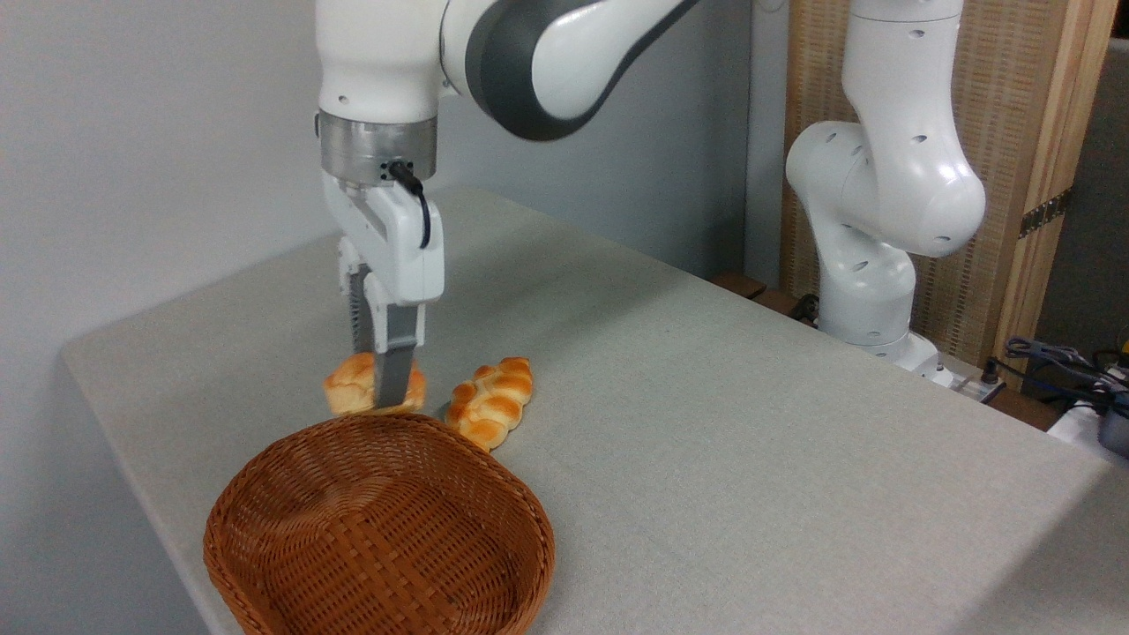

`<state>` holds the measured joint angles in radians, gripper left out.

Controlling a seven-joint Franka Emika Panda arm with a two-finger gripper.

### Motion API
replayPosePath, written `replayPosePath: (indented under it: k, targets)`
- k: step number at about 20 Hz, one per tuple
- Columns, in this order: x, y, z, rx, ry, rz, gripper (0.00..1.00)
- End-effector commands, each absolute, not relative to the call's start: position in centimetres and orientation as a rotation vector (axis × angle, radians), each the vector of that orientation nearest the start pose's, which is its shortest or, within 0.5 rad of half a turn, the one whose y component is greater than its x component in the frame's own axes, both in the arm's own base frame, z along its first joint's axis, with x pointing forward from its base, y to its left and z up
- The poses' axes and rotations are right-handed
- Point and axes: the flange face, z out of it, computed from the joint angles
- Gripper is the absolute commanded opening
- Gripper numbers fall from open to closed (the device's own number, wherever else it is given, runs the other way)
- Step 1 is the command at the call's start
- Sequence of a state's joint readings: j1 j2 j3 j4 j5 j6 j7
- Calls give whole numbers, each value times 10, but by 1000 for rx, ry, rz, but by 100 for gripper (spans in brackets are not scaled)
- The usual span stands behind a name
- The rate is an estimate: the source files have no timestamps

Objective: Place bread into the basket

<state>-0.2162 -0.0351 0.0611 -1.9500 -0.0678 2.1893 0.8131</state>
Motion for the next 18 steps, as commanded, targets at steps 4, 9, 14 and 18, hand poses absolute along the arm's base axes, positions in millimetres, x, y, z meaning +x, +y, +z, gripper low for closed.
replayPosePath:
  k: [4, 9, 14, 18]
  targets:
    - [586, -90, 508, -2805, 1253, -547, 100]
    - [586, -90, 508, -2804, 1251, -546, 100]
    - [585, -90, 510, -2800, 1256, -548, 100]
    - [572, -86, 529, -2817, 1259, -515, 100]
